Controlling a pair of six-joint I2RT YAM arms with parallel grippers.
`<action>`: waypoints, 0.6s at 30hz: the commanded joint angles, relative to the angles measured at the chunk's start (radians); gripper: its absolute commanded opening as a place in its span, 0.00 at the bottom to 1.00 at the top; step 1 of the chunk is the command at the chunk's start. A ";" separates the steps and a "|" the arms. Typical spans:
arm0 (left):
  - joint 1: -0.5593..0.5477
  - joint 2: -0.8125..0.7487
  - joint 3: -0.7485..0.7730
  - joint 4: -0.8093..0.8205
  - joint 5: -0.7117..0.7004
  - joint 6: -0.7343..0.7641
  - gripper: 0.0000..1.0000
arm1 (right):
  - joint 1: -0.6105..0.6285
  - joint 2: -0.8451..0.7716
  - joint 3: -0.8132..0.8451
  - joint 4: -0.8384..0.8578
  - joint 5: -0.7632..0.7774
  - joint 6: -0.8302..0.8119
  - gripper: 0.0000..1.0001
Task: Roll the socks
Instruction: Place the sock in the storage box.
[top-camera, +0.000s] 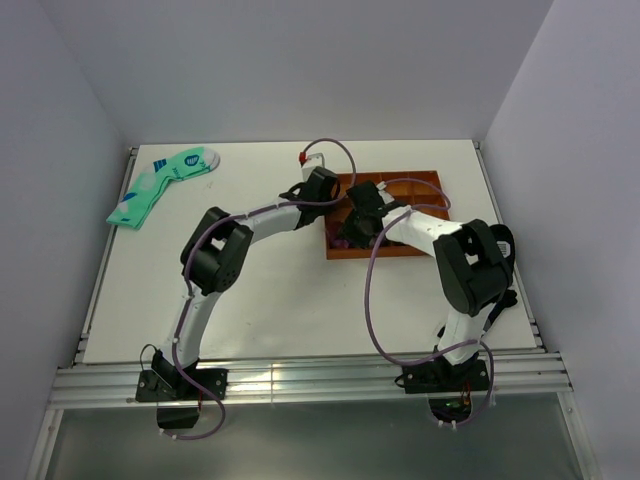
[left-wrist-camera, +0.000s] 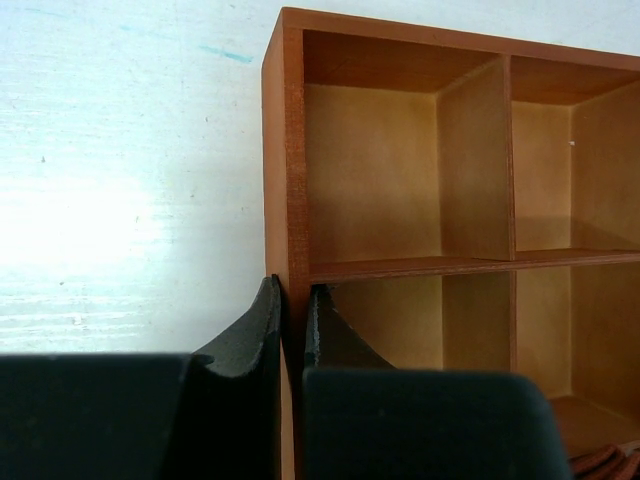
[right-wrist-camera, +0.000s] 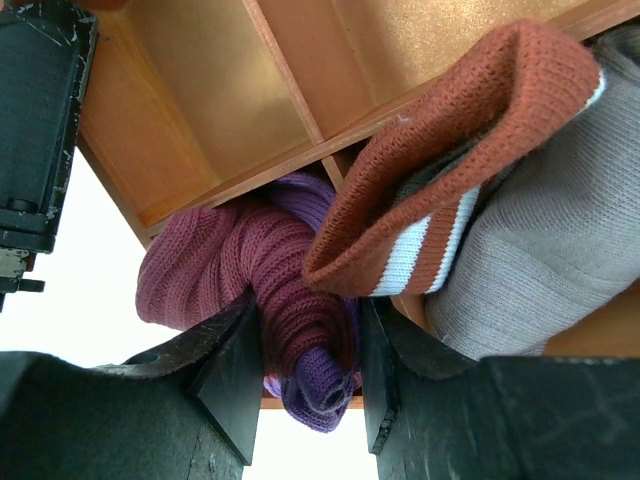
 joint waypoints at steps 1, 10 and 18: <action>0.025 -0.063 -0.032 -0.128 0.018 0.012 0.00 | -0.003 0.178 -0.088 -0.255 0.209 0.027 0.00; 0.040 -0.084 -0.029 -0.163 0.020 0.011 0.00 | 0.026 0.174 -0.094 -0.298 0.226 0.067 0.00; 0.051 -0.090 -0.042 -0.169 0.047 -0.008 0.00 | 0.055 0.247 -0.117 -0.257 0.226 0.099 0.00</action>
